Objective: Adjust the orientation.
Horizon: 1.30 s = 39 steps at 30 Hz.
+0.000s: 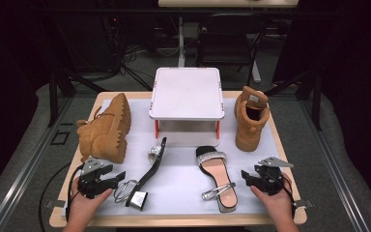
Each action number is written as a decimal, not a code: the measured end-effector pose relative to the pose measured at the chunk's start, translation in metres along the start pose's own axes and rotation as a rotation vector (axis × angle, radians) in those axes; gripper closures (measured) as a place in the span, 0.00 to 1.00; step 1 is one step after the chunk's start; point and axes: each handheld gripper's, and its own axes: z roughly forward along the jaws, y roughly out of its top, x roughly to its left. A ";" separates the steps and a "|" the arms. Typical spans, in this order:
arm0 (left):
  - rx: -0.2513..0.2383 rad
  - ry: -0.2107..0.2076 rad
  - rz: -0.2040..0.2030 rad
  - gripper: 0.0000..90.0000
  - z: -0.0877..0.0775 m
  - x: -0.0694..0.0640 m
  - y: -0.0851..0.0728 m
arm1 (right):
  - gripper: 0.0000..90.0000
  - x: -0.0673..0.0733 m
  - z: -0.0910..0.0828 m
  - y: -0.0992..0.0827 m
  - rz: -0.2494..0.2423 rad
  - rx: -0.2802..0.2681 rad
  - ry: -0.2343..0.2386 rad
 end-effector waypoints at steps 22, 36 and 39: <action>0.012 -0.004 -0.026 0.43 -0.003 -0.001 -0.002 | 0.45 -0.002 -0.002 0.000 0.005 -0.004 -0.003; 0.051 -0.053 -0.051 0.50 -0.007 -0.002 0.000 | 0.45 0.000 0.000 0.001 -0.004 -0.001 0.010; 0.048 -0.062 -0.049 0.52 -0.009 -0.005 0.002 | 0.45 0.001 -0.001 0.001 -0.008 0.003 0.010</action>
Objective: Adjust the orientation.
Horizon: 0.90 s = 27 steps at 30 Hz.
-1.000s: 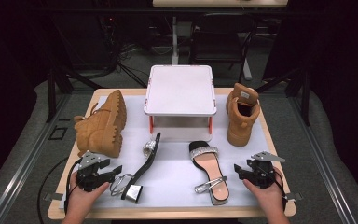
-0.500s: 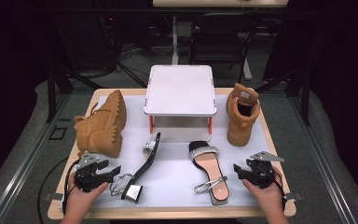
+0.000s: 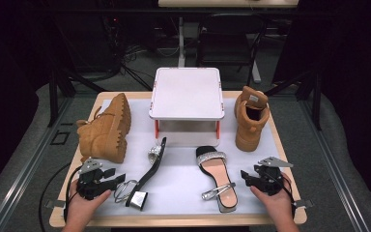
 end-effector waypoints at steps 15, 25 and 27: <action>-0.013 -0.027 0.015 0.53 -0.019 -0.015 0.010 | 0.45 0.001 0.002 0.000 0.003 0.001 0.010; -0.031 -0.125 0.017 0.56 -0.033 -0.036 0.026 | 0.44 0.000 0.003 0.000 0.015 0.004 0.014; -0.030 -0.145 0.019 0.56 -0.033 -0.041 0.029 | 0.44 0.000 0.003 0.000 0.016 0.006 0.014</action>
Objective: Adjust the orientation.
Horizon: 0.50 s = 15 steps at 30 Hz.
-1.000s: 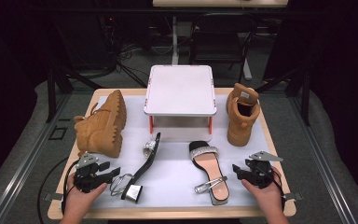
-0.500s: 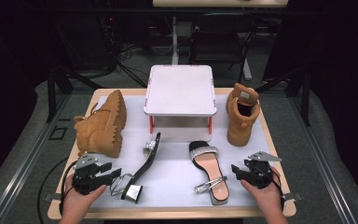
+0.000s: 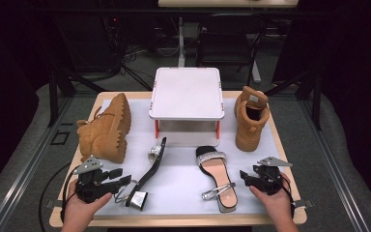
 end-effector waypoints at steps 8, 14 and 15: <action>0.033 -0.008 0.010 0.60 0.014 -0.007 0.004 | 0.44 0.000 0.000 0.000 0.001 0.004 -0.001; 0.070 -0.008 0.011 0.63 0.023 -0.007 -0.001 | 0.44 -0.001 0.001 0.000 0.000 -0.001 0.004; 0.072 -0.009 0.010 0.63 0.024 -0.008 -0.001 | 0.44 -0.001 0.001 0.000 -0.001 -0.001 0.005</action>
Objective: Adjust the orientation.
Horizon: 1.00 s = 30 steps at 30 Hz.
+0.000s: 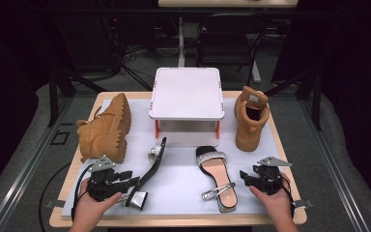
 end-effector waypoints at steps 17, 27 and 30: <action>0.021 -0.005 0.022 0.84 0.001 -0.003 -0.006 | 0.44 0.000 -0.001 0.000 0.006 0.003 0.009; 0.030 -0.026 0.040 0.90 0.002 -0.005 -0.005 | 0.44 -0.001 0.000 0.000 0.003 0.002 0.011; 0.029 -0.033 0.043 0.90 0.003 -0.005 -0.004 | 0.44 -0.001 0.000 0.000 0.006 0.005 0.012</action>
